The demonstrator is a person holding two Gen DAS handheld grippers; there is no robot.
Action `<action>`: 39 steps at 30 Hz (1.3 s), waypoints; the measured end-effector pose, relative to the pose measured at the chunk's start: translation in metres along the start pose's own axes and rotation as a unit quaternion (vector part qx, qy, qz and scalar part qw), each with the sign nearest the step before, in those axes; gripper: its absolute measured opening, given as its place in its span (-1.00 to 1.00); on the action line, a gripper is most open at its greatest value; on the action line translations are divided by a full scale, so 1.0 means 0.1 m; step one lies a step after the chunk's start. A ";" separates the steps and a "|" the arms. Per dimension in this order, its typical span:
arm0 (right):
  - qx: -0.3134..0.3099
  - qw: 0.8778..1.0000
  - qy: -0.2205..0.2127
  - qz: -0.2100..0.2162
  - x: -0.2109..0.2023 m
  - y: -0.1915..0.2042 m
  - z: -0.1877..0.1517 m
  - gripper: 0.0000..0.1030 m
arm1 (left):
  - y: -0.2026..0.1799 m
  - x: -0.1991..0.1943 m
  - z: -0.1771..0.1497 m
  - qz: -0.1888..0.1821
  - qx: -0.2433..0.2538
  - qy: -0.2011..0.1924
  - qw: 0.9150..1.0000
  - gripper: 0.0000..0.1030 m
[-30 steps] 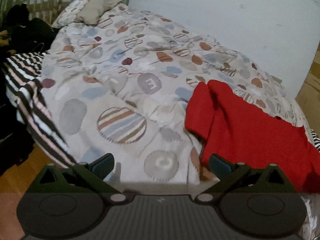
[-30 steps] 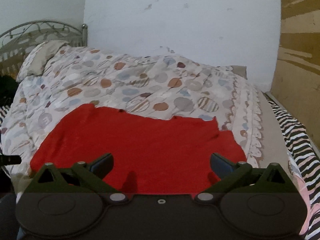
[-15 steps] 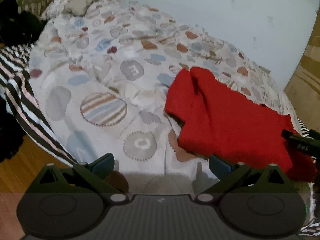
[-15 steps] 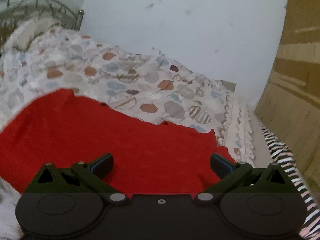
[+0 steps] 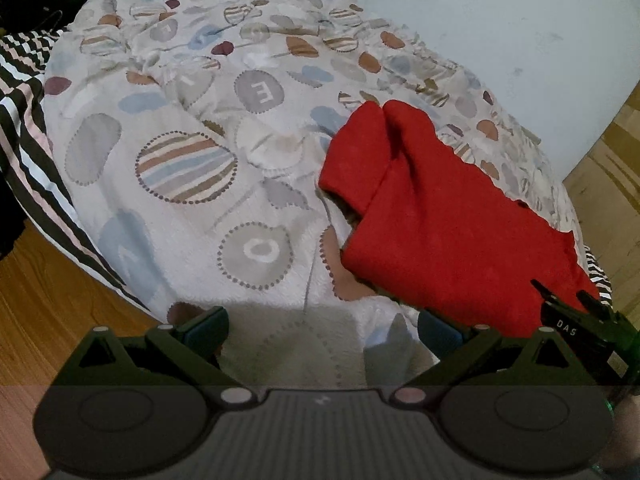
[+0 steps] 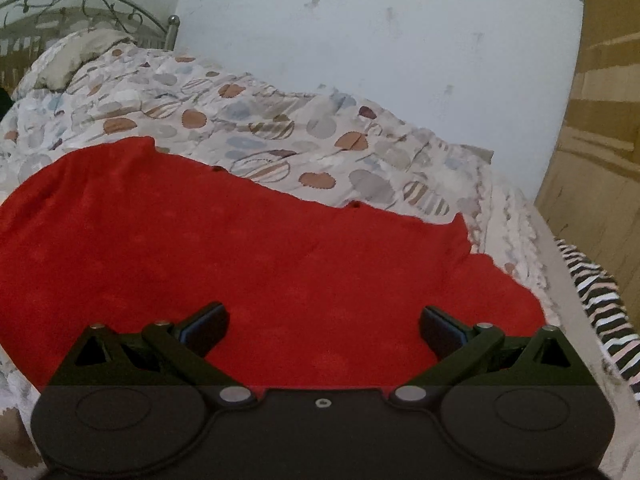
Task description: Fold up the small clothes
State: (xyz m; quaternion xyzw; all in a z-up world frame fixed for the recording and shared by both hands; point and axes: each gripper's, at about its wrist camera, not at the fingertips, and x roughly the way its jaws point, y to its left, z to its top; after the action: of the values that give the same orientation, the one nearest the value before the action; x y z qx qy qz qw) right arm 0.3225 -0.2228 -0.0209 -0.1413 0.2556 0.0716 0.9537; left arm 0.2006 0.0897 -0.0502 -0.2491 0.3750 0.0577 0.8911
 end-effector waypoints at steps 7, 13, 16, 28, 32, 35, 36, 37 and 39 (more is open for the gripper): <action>0.004 1.000 -0.005 0.001 -0.01 0.01 -0.03 0.99 | -0.02 0.01 0.00 0.005 -0.002 0.003 1.000 0.99; 0.005 1.000 -0.006 0.001 -0.01 0.00 -0.03 0.99 | -0.04 -0.02 0.03 0.002 -0.007 -0.001 1.000 0.99; 0.005 1.000 -0.007 0.001 -0.02 0.00 -0.03 0.99 | -0.07 -0.06 0.05 0.001 -0.006 -0.007 1.000 0.99; 0.005 1.000 -0.007 0.001 -0.03 0.00 -0.04 0.99 | -0.40 0.08 0.27 -0.001 0.029 -0.022 0.999 0.99; 0.005 1.000 -0.007 0.000 -0.03 0.00 -0.04 0.99 | -0.45 0.12 0.34 -0.003 0.034 -0.025 0.999 0.99; 0.005 1.000 -0.008 0.000 -0.03 0.00 -0.04 0.99 | -0.48 0.14 0.36 0.003 0.039 -0.033 0.999 0.99; 0.005 1.000 -0.008 0.000 -0.03 0.00 -0.04 0.99 | -0.49 0.15 0.37 0.003 0.045 -0.034 0.998 0.99; 0.005 1.000 -0.008 0.000 -0.03 0.00 -0.04 0.99 | -0.49 0.16 0.38 0.003 0.049 -0.034 0.998 0.99; 0.005 1.000 -0.008 0.000 -0.03 0.00 -0.04 0.99 | -0.50 0.18 0.38 0.006 0.051 -0.034 0.998 0.99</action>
State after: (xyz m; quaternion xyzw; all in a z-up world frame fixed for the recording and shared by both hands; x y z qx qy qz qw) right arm 0.3181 -0.2243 -0.0227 -0.1361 0.2486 0.0717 0.9563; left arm 0.2528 0.0631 -0.0201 -0.1986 0.3489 0.0524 0.9144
